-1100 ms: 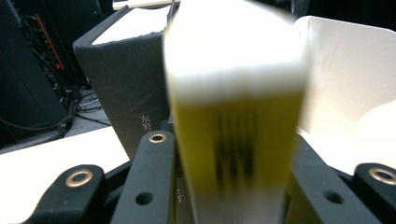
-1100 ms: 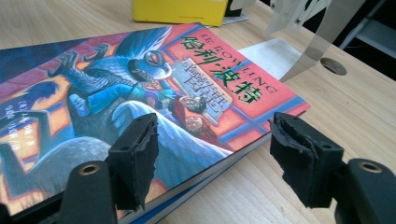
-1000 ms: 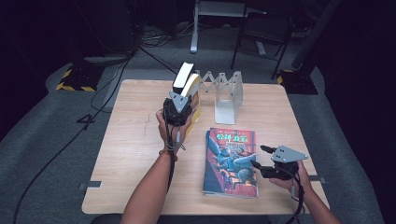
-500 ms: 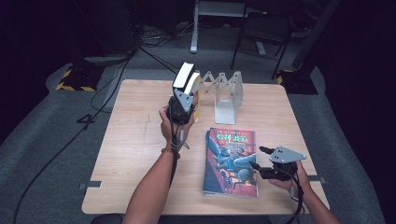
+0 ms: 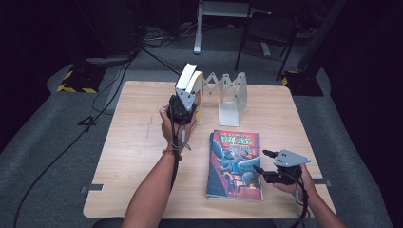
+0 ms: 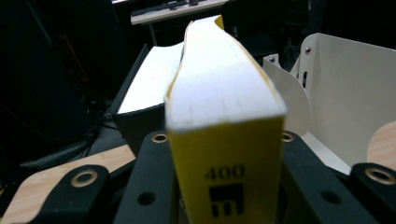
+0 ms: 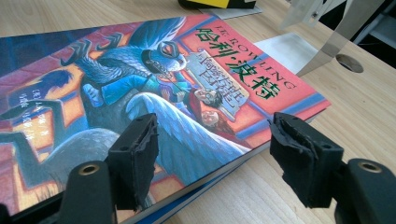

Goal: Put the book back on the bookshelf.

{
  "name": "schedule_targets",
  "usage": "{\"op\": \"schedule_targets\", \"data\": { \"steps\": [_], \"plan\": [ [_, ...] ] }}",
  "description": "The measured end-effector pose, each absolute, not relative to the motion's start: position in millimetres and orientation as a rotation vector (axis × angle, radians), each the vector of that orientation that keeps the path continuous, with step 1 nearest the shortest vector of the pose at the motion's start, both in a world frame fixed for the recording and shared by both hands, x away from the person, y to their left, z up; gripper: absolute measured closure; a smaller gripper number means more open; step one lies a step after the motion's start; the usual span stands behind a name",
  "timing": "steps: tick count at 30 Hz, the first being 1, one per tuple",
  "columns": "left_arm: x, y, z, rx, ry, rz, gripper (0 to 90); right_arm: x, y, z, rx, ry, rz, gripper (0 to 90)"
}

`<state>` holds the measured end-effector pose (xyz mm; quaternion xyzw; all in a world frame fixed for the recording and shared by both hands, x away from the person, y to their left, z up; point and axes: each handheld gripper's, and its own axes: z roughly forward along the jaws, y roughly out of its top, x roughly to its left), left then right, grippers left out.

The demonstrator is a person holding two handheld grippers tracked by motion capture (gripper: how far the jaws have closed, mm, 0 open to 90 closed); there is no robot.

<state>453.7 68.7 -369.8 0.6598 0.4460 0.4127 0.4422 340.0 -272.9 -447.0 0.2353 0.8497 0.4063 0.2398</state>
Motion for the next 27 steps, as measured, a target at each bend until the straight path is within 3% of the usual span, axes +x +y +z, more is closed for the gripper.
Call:
{"op": "schedule_targets", "data": {
  "steps": [11,27],
  "plan": [
    [476.2,50.5,-375.0,1.577,1.131,1.063,73.4,340.8,-276.4,-448.7,0.652,2.331,1.115,33.1],
    [473.5,61.7,-372.4,1.603,1.082,0.908,68.0,339.8,-273.7,-449.3,0.624,2.357,1.100,33.1]
  ]
}}
